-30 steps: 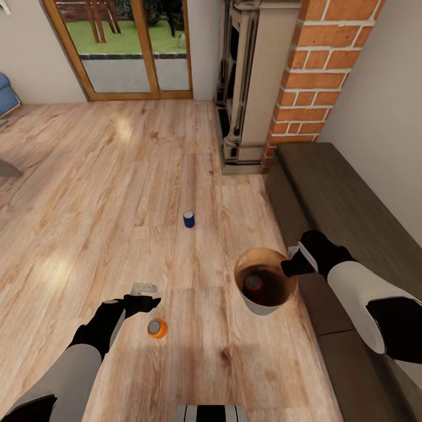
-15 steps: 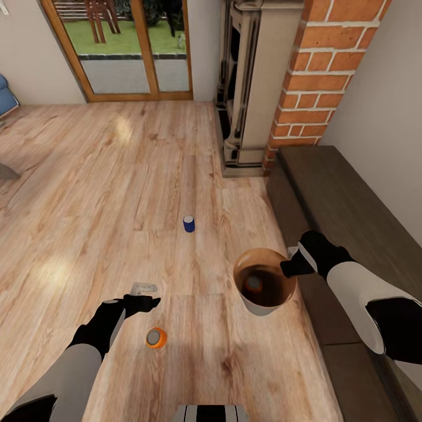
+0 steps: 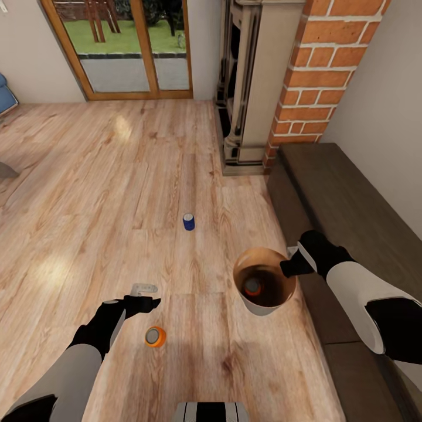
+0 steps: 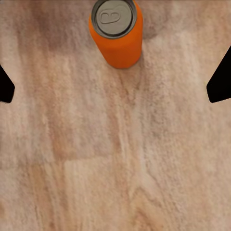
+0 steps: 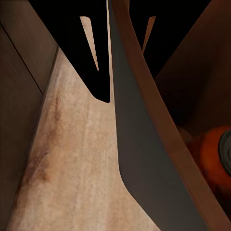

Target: Put the three can of soda from the living room inside the tash can in the kitchen.

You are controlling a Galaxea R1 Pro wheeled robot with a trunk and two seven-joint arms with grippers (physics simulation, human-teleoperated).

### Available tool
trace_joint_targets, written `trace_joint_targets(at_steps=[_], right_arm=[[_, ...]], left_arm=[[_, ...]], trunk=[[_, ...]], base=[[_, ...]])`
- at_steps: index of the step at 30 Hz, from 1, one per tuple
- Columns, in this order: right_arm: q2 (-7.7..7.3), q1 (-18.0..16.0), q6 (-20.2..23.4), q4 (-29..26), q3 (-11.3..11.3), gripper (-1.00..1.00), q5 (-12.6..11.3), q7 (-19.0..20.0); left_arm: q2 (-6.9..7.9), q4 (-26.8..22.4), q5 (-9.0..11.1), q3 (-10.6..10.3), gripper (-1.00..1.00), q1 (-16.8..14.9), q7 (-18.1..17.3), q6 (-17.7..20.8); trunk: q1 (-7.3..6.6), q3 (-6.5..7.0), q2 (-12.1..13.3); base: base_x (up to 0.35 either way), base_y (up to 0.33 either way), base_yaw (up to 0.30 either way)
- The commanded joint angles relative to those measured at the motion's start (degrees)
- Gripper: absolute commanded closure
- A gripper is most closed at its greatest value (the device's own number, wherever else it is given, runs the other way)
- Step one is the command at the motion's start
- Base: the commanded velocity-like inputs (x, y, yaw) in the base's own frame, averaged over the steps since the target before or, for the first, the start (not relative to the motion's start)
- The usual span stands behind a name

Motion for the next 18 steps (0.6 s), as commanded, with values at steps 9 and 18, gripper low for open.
trace_joint_targets(at_steps=[9,18], right_arm=[[0.63,-0.49,0.41,-0.79,-0.17,1.00,-1.41,0.36],[1.45,-3.29,0.41,-0.81,-0.23,1.00,-1.62,0.43]], left_arm=[[0.02,0.23,-0.22,0.01,-1.00,-0.03,0.07,0.08],[0.02,0.28,-0.35,0.01,-1.00,-0.03,0.66,0.10]], trunk=[[1.97,-1.61,-3.63],[3.95,-3.23,-7.24]], base=[[0.000,0.000,0.000],[0.000,0.000,0.000]])
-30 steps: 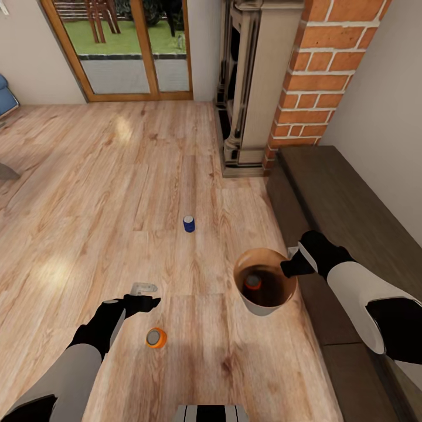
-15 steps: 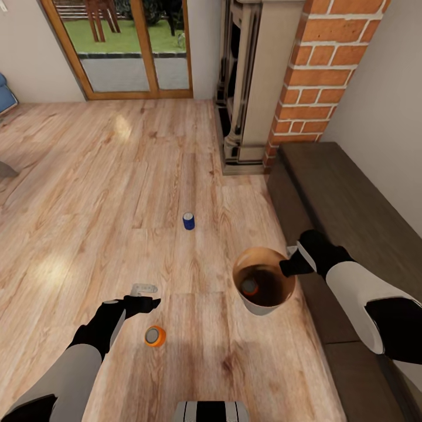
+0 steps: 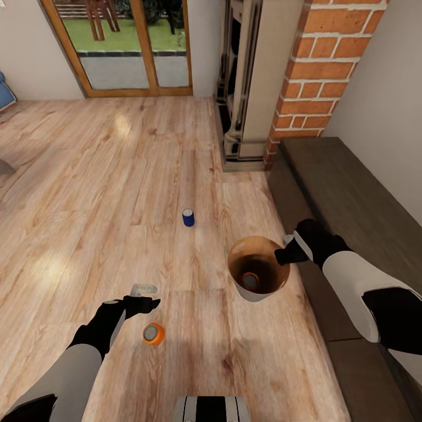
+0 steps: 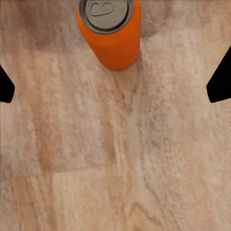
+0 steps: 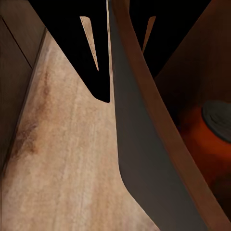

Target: Put the three can of soda from the living room inside the tash can in the kitchen.

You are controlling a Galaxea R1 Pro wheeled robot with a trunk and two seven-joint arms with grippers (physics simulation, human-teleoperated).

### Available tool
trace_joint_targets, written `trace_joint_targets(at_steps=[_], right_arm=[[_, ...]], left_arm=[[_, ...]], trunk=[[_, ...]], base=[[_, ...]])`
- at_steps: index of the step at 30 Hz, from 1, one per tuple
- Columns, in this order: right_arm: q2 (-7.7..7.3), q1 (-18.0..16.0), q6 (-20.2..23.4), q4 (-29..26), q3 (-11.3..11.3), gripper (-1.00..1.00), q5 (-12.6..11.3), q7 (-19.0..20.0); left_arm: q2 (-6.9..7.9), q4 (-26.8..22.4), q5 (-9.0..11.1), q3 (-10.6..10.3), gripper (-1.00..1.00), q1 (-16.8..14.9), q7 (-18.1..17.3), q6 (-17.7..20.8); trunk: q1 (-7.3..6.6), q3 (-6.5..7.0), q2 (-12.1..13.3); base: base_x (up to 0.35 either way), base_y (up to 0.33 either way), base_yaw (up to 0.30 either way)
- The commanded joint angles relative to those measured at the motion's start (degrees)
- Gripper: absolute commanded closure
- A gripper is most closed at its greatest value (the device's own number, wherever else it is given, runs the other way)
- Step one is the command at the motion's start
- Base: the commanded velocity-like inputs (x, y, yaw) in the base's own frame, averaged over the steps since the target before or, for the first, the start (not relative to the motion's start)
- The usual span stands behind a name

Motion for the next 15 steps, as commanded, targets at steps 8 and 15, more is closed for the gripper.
trace_joint_targets(at_steps=[8,15], right_arm=[[0.31,-0.67,0.09,0.64,0.05,1.00,-0.72,0.28],[0.75,-0.69,0.09,0.72,0.14,1.00,-0.65,0.22]], left_arm=[[0.00,1.90,-0.15,-0.08,-1.00,-0.25,3.55,0.92],[-0.06,1.69,-0.09,-0.09,-1.00,-0.73,4.47,7.37]], trunk=[[1.76,-1.44,-3.23],[3.29,-2.69,-6.03]], base=[[0.000,0.000,0.000],[0.000,0.000,0.000]])
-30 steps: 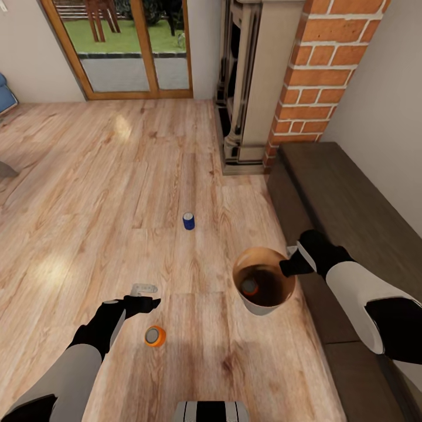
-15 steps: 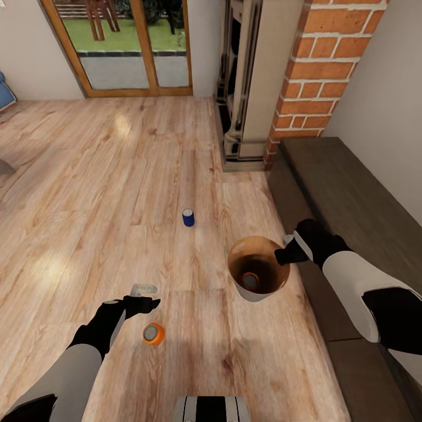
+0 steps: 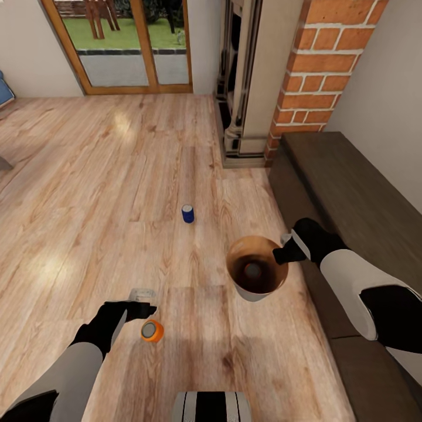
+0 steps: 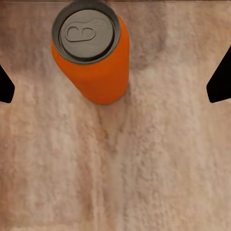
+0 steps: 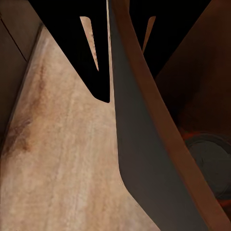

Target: Put the three can of soda from the living room inside the tash can in the kitchen.

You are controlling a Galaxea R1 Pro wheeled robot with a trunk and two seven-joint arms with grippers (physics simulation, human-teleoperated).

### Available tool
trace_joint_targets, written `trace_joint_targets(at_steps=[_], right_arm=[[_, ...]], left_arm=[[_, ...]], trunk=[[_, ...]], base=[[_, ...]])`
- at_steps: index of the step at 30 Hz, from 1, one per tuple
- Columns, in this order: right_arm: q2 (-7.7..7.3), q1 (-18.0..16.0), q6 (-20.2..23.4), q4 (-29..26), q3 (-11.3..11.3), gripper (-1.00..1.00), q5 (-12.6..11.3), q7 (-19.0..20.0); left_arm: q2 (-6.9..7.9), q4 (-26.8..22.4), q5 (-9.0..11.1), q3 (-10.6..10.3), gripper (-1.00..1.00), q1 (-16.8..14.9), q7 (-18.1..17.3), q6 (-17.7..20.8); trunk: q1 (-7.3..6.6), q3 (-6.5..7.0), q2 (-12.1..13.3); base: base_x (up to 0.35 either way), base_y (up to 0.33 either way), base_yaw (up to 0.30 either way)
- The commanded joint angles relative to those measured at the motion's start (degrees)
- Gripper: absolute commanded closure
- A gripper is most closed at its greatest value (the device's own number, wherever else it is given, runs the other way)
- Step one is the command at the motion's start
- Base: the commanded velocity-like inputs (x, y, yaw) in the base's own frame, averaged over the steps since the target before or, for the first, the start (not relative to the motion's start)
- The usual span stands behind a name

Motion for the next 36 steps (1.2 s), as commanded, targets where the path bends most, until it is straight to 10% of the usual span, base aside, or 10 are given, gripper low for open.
trace_joint_targets(at_steps=[1,18,36], right_arm=[[0.15,-0.03,0.12,0.00,-0.21,1.00,-1.10,0.29],[2.49,-0.15,0.12,-0.27,-0.18,1.00,-0.89,0.19],[2.52,-0.22,0.12,-0.62,-0.26,1.00,-0.75,0.18]], left_arm=[[-0.01,-0.06,0.02,0.00,-1.00,-0.08,0.19,0.59],[-1.64,-0.22,-0.13,-0.07,-1.00,-2.58,2.78,4.43],[-2.47,0.35,-0.27,-0.15,-1.00,-2.61,3.99,7.28]], trunk=[[0.21,-0.18,-0.42],[3.95,-3.23,-7.24],[4.41,-7.22,-7.48]], base=[[0.000,0.000,0.000],[0.000,0.000,0.000],[0.000,0.000,0.000]])
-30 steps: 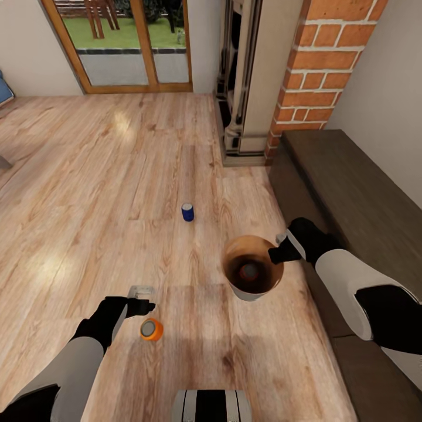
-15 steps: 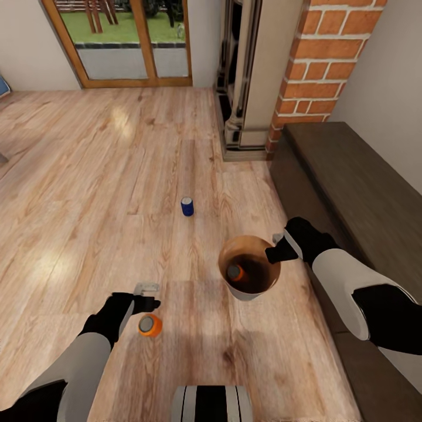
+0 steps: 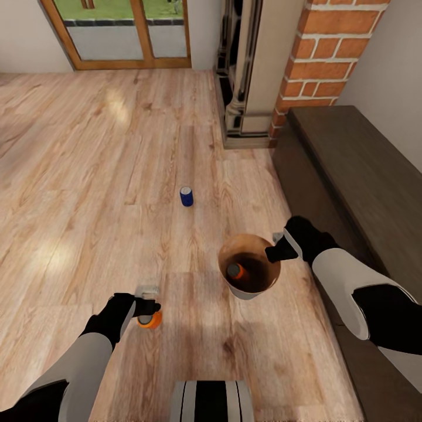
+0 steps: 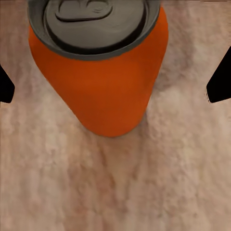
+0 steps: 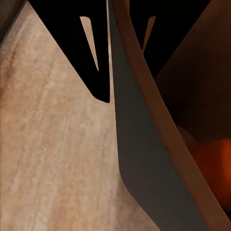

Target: Put the three can of soda from the living room inside the tash can in the kitchen.

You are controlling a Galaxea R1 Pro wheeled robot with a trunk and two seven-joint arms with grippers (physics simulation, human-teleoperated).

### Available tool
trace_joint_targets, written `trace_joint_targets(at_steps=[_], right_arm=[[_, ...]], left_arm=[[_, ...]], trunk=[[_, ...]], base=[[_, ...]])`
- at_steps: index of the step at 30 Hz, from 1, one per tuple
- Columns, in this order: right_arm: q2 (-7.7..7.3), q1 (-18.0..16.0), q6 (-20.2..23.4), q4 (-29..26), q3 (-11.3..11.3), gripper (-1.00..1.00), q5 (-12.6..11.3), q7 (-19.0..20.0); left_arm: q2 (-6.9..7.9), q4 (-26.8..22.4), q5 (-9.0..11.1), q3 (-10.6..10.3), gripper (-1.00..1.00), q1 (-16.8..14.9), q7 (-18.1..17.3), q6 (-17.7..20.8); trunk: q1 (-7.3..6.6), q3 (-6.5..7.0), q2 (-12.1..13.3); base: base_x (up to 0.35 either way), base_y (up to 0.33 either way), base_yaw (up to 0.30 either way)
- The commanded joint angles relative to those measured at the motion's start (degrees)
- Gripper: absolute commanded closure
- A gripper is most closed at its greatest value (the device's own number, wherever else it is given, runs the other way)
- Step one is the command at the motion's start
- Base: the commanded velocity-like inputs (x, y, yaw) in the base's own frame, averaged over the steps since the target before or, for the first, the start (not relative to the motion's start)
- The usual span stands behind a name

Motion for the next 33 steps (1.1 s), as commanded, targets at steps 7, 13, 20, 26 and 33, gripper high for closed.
trace_joint_targets(at_steps=[7,13,20,26,33], right_arm=[[0.03,-0.02,0.13,0.00,-0.03,1.00,-1.25,0.24],[0.36,0.04,0.13,0.14,0.05,1.00,-1.17,0.18],[1.28,0.07,0.13,0.23,0.05,1.00,-1.16,0.03],[1.47,0.14,0.13,0.33,0.09,1.00,-1.16,-0.02],[1.45,0.15,0.13,0.43,0.09,1.00,-1.16,-0.03]], left_arm=[[-0.03,0.03,0.15,0.06,-1.00,0.00,3.16,0.23],[-0.07,-0.38,0.26,0.06,-1.00,0.11,3.43,0.19],[-0.20,-0.53,0.35,0.06,-1.00,0.17,3.29,0.14],[-0.65,-0.41,0.30,0.01,-1.00,0.24,3.22,0.22],[-1.24,-0.08,0.15,-0.02,-1.00,0.26,3.21,0.44]], trunk=[[0.14,-1.33,-0.09],[0.14,-1.33,-0.09],[0.14,-1.33,-0.09],[0.14,-1.33,-0.09],[0.14,-1.33,-0.09]], base=[[0.000,0.000,0.000],[0.000,0.000,0.000],[0.000,0.000,0.000],[0.000,0.000,0.000],[0.000,0.000,0.000]])
